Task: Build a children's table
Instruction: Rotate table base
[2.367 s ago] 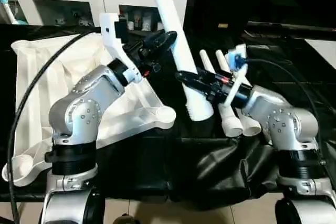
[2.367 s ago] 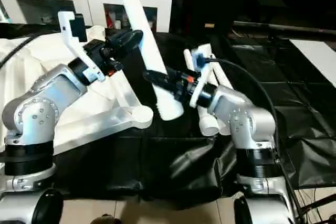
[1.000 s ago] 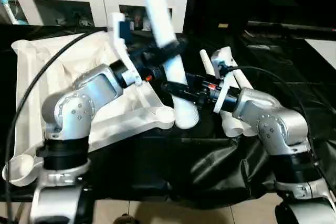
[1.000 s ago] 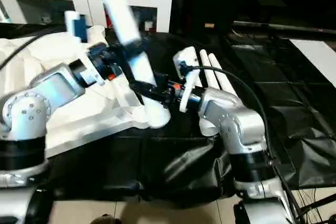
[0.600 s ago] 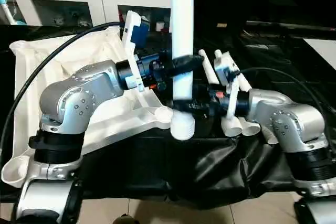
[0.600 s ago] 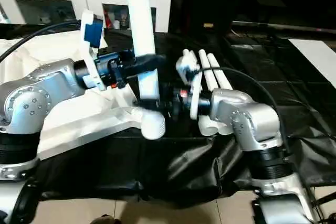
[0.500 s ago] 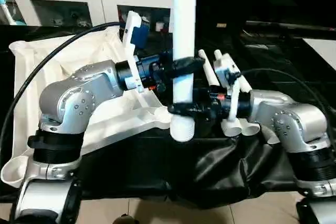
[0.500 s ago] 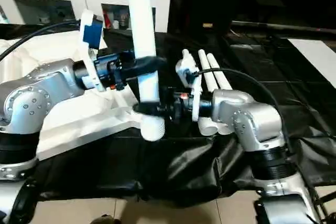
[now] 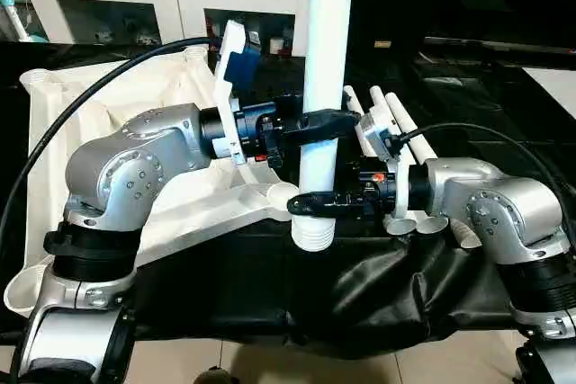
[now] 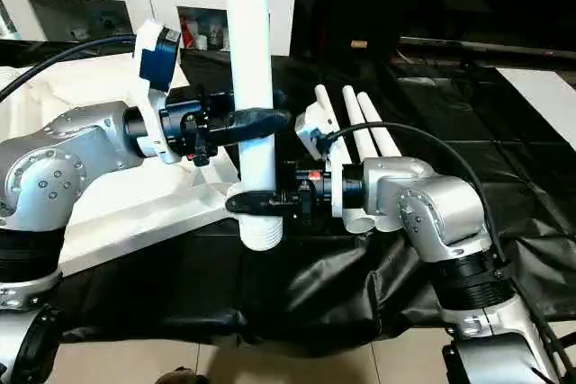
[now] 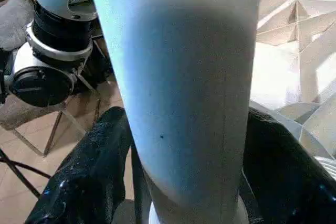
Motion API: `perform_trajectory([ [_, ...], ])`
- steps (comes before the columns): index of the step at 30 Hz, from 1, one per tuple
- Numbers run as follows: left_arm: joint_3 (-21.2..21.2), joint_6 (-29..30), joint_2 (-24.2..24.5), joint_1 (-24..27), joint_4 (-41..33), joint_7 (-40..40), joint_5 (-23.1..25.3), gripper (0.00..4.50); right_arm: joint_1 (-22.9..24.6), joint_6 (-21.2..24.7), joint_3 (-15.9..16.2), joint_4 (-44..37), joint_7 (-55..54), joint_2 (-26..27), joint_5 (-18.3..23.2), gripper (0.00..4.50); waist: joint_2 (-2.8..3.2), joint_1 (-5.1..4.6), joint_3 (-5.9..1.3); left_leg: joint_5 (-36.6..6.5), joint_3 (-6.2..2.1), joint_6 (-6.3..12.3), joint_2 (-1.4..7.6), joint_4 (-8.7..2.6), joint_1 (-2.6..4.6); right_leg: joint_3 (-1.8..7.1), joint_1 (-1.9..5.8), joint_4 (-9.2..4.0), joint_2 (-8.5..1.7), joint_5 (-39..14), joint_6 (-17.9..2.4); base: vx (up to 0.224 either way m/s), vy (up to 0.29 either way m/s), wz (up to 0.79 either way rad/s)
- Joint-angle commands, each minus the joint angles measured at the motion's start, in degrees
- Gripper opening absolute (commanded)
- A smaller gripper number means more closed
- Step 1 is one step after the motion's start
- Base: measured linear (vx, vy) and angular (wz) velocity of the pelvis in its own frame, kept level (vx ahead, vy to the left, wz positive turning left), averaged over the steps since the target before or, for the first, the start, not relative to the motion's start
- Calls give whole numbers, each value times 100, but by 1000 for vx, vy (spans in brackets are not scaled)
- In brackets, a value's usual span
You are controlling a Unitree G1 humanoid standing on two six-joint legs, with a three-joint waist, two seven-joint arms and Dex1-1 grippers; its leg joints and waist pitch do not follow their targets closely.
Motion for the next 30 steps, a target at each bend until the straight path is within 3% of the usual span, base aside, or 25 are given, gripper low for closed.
perform_trajectory([
  [1,-69,-69,36,-83,-140,-73,33,184,2,39,36,-137,65,-84,28,318,44,10,-406,-599,-75,-113,275,-355,160,243,244,-384,-445,246,-1291,0,0,0],
  [7,-102,-70,45,-64,-164,-121,45,184,23,36,71,-132,89,-94,46,318,46,9,-407,-605,-72,-101,272,-351,161,240,246,-383,-443,282,-1322,0,0,0],
  [13,-124,-82,38,-64,-161,-126,24,184,49,51,91,-137,97,-72,60,248,43,13,-412,-567,-69,-83,270,-344,162,240,246,-375,-440,352,-1342,0,0,0],
  [20,-108,-89,10,-95,-131,-152,18,184,100,23,122,-158,85,-45,39,206,62,13,-412,-604,-77,-107,273,-347,167,237,244,-375,-438,317,-1338,0,0,0],
  [22,-111,-95,12,-101,-124,-170,15,184,111,-87,149,-155,63,-41,-41,206,61,11,-415,-597,-77,-113,273,-346,163,236,247,-371,-437,352,-1342,0,0,0],
  [25,-125,-105,20,-109,-115,-193,22,184,117,-186,208,-153,78,-42,-119,269,62,13,-417,-596,-74,-117,266,-341,164,238,252,-373,-437,379,-1346,0,0,0],
  [30,-152,-116,33,-112,-125,-240,25,184,150,-246,286,-204,89,-68,-179,277,63,14,-419,-599,-77,-106,269,-341,164,237,254,-369,-436,397,-1356,0,0,0],
])
